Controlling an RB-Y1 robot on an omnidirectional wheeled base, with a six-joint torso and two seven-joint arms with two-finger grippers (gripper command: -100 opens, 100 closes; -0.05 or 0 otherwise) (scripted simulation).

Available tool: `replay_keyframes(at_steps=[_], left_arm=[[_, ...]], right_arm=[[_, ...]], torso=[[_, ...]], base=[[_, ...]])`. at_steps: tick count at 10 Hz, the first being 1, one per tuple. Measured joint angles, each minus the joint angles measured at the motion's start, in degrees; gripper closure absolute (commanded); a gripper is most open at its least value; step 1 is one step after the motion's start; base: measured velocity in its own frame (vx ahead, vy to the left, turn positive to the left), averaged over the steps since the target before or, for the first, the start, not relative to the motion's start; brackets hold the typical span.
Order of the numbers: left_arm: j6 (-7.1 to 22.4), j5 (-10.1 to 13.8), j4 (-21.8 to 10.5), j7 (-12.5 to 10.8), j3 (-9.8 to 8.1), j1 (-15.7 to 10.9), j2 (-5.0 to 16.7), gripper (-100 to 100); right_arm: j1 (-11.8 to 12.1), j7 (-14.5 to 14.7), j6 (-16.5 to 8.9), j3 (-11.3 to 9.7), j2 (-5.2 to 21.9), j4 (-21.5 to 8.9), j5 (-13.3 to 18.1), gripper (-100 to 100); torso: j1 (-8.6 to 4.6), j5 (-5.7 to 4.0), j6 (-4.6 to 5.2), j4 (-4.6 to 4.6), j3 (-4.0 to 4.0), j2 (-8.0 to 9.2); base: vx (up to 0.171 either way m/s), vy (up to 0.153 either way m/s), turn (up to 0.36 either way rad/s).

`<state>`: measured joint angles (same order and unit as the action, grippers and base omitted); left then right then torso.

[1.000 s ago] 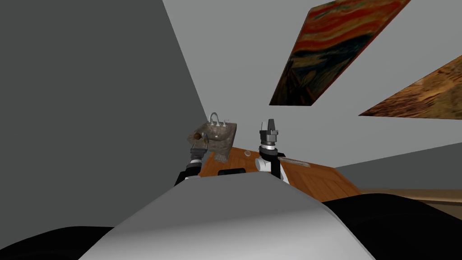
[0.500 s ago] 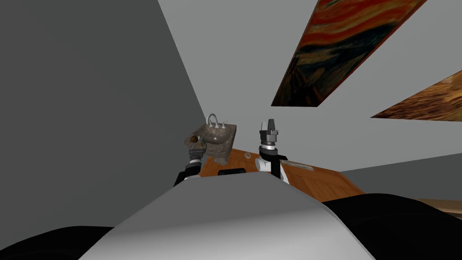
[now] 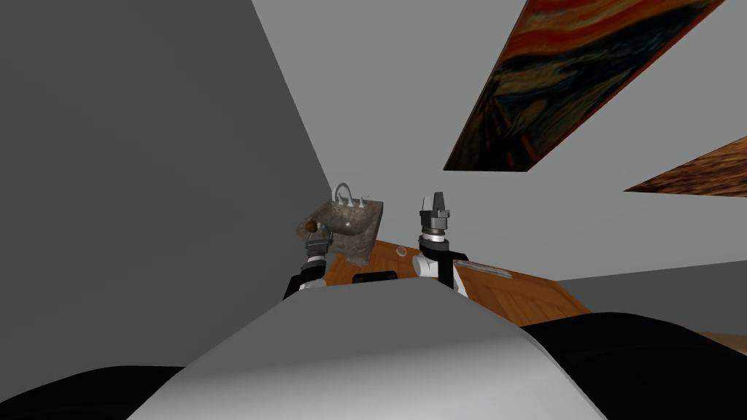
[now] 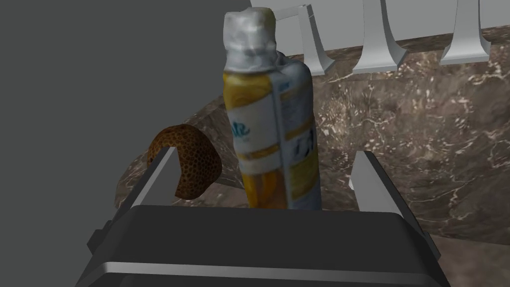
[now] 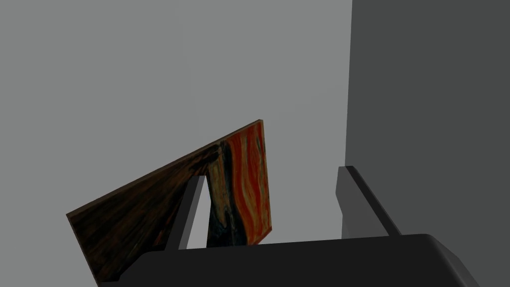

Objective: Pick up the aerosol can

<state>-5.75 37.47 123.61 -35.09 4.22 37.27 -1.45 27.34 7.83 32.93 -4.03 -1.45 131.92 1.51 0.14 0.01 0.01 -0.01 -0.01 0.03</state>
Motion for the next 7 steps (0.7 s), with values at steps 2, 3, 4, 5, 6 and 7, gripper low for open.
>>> replay_keyframes(at_steps=[2,3,4,5,6,7], left_arm=[[-1.08,-0.18,-3.73,-0.04,-0.35,-3.25,0.07,-100],[-0.57,-0.22,-5.1,0.1,-0.66,-4.96,-0.33,-100],[-0.49,-0.29,-6.31,0.19,-0.57,-6.0,-0.41,-100],[-1.4,-0.31,-8.1,-0.02,-1.4,-7.62,-0.04,-100],[-1.87,-0.39,-9.81,-0.1,-2.03,-9.37,-0.11,-100],[-1.66,-0.45,-11.29,0.0,-2.37,-11.16,-0.36,-100]], right_arm=[[-0.01,0.0,0.0,0.0,0.0,-0.01,0.0,0],[0.0,0.0,0.0,0.0,0.0,0.0,0.0,0],[0.0,0.0,0.0,0.0,0.0,0.0,0.0,0],[0.0,0.0,0.0,0.0,0.0,0.0,0.0,0],[-0.01,0.0,0.0,0.0,0.0,0.0,0.0,0],[-0.01,0.0,0.0,0.0,0.0,-0.01,0.0,0]], torso=[[-0.01,0.0,0.03,0.05,0.11,0.15],[-0.06,-0.01,0.02,0.02,0.02,-0.01],[-0.08,-0.02,0.02,-0.01,-0.06,-0.13],[-0.05,-0.01,0.0,0.01,0.03,0.06],[-0.02,-0.01,0.02,0.05,0.12,0.18],[-0.01,0.0,0.02,0.04,0.08,0.11]], base=[[-0.054,0.005,-0.014],[0.004,-0.005,0.001],[-0.076,0.001,0.123],[-0.11,0.01,0.061],[-0.069,0.016,-0.01],[-0.022,0.01,-0.008]])
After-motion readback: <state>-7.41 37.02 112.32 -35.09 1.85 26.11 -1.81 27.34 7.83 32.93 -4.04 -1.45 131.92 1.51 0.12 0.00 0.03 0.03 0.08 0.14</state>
